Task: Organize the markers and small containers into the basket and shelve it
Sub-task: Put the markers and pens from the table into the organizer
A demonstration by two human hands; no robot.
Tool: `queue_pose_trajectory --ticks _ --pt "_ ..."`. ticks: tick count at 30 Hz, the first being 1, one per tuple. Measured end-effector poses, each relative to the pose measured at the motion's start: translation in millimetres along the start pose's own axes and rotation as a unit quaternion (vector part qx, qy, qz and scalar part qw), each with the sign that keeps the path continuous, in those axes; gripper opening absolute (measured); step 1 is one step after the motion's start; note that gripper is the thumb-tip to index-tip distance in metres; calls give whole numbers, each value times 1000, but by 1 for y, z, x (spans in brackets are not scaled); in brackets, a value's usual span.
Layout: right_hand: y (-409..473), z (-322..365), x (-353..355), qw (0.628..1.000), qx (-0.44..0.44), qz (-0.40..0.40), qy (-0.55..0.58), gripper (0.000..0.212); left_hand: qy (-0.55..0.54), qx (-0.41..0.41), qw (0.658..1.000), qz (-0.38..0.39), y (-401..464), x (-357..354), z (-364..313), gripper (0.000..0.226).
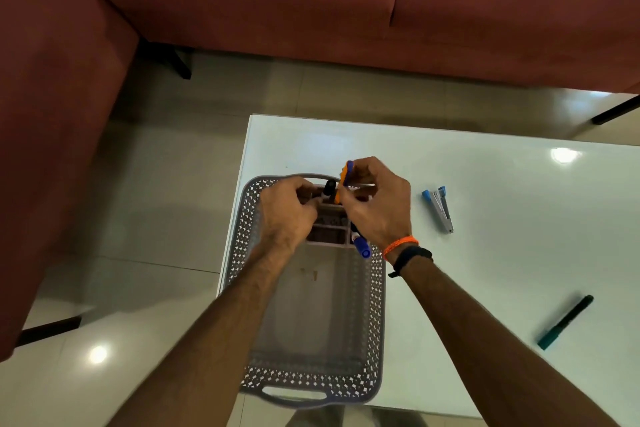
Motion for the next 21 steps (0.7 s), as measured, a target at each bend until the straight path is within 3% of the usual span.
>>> queue_pose_trajectory --ticks 4,9,21 --pt "1 -30 -29 984 -47 97 -138 25 -6 2 1000 -1 1 -2 7 25" --pt "5 -25 -29 985 -67 113 -111 39 -24 5 999 26 -5 -5 7 28" --pt "-17 -12 56 995 -92 26 -20 32 -41 25 999 4 -40 18 -51 21"
Point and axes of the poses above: each hand's wrist, its own y-axis towards the middle knuckle, its own x-axis out of the back of the hand, z = x × y, the point moved 10 cm from there along y, towards the middle knuckle
